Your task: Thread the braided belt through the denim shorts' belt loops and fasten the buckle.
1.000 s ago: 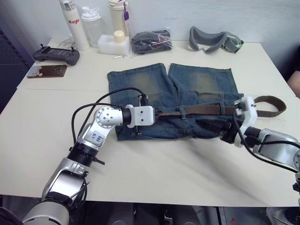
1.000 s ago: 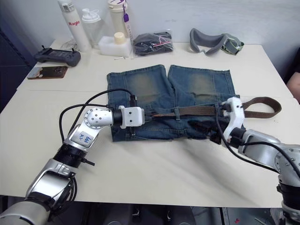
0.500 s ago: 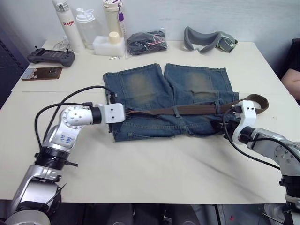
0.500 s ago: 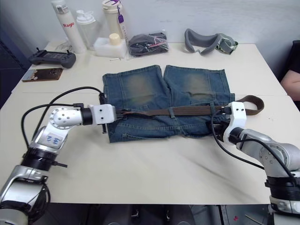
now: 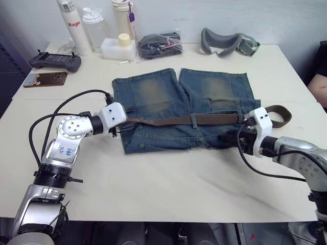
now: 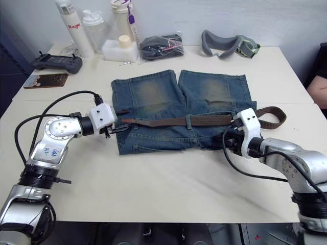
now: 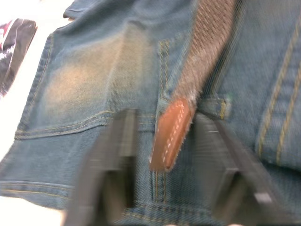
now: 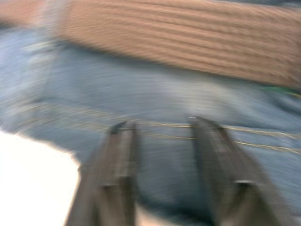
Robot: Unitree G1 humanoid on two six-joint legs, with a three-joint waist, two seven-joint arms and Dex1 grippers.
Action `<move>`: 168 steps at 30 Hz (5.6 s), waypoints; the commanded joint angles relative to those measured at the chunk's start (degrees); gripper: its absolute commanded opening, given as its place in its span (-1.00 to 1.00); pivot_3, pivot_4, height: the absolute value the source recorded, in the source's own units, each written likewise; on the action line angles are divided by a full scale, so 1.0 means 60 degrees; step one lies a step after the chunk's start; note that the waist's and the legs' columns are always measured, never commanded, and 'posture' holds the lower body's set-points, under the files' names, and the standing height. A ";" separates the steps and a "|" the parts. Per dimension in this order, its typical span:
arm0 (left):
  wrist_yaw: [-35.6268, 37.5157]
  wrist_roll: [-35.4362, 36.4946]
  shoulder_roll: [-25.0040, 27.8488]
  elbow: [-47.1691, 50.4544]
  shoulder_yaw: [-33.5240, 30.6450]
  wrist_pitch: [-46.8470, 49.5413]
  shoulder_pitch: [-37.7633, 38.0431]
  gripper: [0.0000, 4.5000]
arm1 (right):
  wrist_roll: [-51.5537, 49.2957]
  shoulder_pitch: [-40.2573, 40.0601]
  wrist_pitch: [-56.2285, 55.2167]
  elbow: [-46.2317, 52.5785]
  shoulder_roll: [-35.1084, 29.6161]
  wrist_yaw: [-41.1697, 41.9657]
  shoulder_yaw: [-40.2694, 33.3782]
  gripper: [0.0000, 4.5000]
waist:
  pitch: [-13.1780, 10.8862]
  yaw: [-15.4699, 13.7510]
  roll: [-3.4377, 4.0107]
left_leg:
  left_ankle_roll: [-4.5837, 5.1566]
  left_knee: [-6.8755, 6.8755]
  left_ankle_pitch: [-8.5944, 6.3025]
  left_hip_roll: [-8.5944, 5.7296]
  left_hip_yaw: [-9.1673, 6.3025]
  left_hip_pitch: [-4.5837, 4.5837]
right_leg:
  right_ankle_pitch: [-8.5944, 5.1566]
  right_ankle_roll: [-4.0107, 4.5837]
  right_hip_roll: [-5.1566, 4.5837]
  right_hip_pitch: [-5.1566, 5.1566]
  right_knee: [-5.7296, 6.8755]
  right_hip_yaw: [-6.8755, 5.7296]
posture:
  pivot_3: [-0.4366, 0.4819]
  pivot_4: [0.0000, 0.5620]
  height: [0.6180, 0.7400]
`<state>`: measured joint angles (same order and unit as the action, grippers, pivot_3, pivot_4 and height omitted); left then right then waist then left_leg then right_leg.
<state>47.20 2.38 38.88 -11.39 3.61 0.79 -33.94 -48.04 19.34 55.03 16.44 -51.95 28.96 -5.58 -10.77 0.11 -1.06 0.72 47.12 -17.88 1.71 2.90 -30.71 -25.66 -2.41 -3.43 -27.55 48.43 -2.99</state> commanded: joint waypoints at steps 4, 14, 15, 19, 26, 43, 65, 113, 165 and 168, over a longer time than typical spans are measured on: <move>0.0666 0.1840 0.0620 0.1358 -0.1530 0.2115 0.0557 1.00 | 0.1031 0.0408 -0.0319 0.1262 -0.1058 0.1647 0.1025 0.99 | 0.0000 0.0010 0.0000 | 0.0000 0.0000 0.0000 0.0001 -0.0007 0.0010 | 0.0000 0.0000 -0.0001 0.0015 -0.0008 -0.0005 | -0.05 -0.47 -0.38; 0.0165 0.3089 0.1050 0.3506 -0.3054 0.4525 0.2682 1.00 | 0.4731 0.1180 -0.2403 -0.0526 -0.0363 0.2065 0.3384 0.88 | 0.0003 -0.0048 -0.0006 | 0.0000 -0.0004 0.0000 -0.0006 -0.0007 0.0031 | -0.0002 0.0004 -0.0014 0.0031 -0.0017 0.0004 | -0.05 -0.47 -0.38; 0.0114 0.3178 0.1041 0.3675 -0.3157 0.4684 0.2806 1.00 | 0.4768 0.1120 -0.2431 -0.0639 -0.0434 0.2175 0.3228 0.76 | 0.0004 -0.0049 -0.0007 | 0.0000 -0.0002 0.0000 -0.0005 -0.0009 0.0032 | -0.0001 0.0004 -0.0015 0.0038 -0.0021 0.0001 | -0.05 -0.47 -0.38; -0.0050 0.3449 0.0965 0.4237 -0.3298 0.5153 0.3252 1.00 | 0.5433 0.0746 -0.3723 -0.1331 -0.1239 0.3120 0.3023 0.02 | 0.0004 -0.0128 -0.0006 | 0.0004 -0.0002 -0.0003 -0.0009 -0.0007 0.0035 | -0.0001 0.0004 -0.0020 0.0039 -0.0022 0.0001 | -0.05 -0.47 -0.38; -0.0546 0.3707 0.0291 0.4999 -0.2826 0.5461 0.3630 1.00 | 0.7255 0.1977 -0.7102 -0.5391 -0.1880 0.3964 0.2933 -0.97 | 0.0003 -0.0284 -0.0004 | 0.0020 0.0023 -0.0012 -0.0022 -0.0002 0.0035 | 0.0001 0.0001 -0.0035 0.0047 -0.0023 0.0000 | -0.05 -0.47 -0.38; -0.0465 0.3346 -0.0648 0.3703 -0.0990 0.5091 0.2048 1.00 | 0.7347 0.2451 -0.5564 -0.5760 -0.2756 0.4685 0.0595 0.98 | -0.0018 -0.0224 0.0036 | -0.0033 0.0025 0.0018 -0.0013 0.0037 0.0015 | 0.0001 0.0001 -0.0026 0.0008 0.0012 0.0021 | -0.05 -0.47 -0.38; -0.0403 0.3526 -0.1015 0.3506 -0.0890 0.5080 0.1183 1.00 | -0.2483 0.2715 0.6245 -0.0189 0.8989 -0.5152 -0.8316 0.98 | -0.0011 0.0013 0.0024 | -0.0079 -0.0017 0.0045 -0.0005 0.0043 0.0036 | -0.0008 0.0017 -0.0020 0.0005 0.0027 0.0031 | -0.05 -0.47 -0.38; -0.0540 0.2739 -0.1460 0.3188 -0.0260 0.4275 0.1362 1.00 | -0.3883 0.1166 0.1592 -0.1825 0.7838 -0.5454 -0.4285 -0.99 | -0.0009 0.0014 0.0023 | -0.0057 -0.0012 0.0032 0.0000 0.0053 0.0028 | -0.0012 0.0021 -0.0013 -0.0005 0.0031 0.0037 | -0.05 -0.47 -0.38; -0.1883 -0.2643 -0.2385 -0.1060 0.2234 -0.4471 -0.0385 1.00 | -0.1123 0.0095 0.2047 0.1266 0.2619 -0.2886 -0.1400 0.98 | 0.0030 -0.0036 -0.0041 | -0.0001 -0.0010 -0.0025 0.0012 0.0037 0.0029 | -0.0016 0.0023 -0.0006 0.0012 0.0006 0.0009 | -0.05 -0.47 -0.38; -0.2165 -0.2927 -0.2498 -0.1142 0.2279 -0.4489 -0.0463 1.00 | -0.1137 -0.0069 0.2115 0.1386 0.2705 -0.2975 -0.1502 0.98 | 0.0030 -0.0038 -0.0041 | -0.0001 -0.0010 -0.0025 0.0012 0.0035 0.0029 | -0.0016 0.0023 -0.0006 0.0014 0.0005 0.0007 | -0.05 -0.47 -0.38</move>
<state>38.38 -11.69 25.16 -18.93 16.48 -24.59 -36.90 -54.76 20.58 68.41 23.23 -36.92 12.62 -11.64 -10.59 -0.13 -1.31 0.71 47.06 -18.02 1.77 3.11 -30.54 -25.76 -2.28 -3.46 -27.47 48.46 -2.95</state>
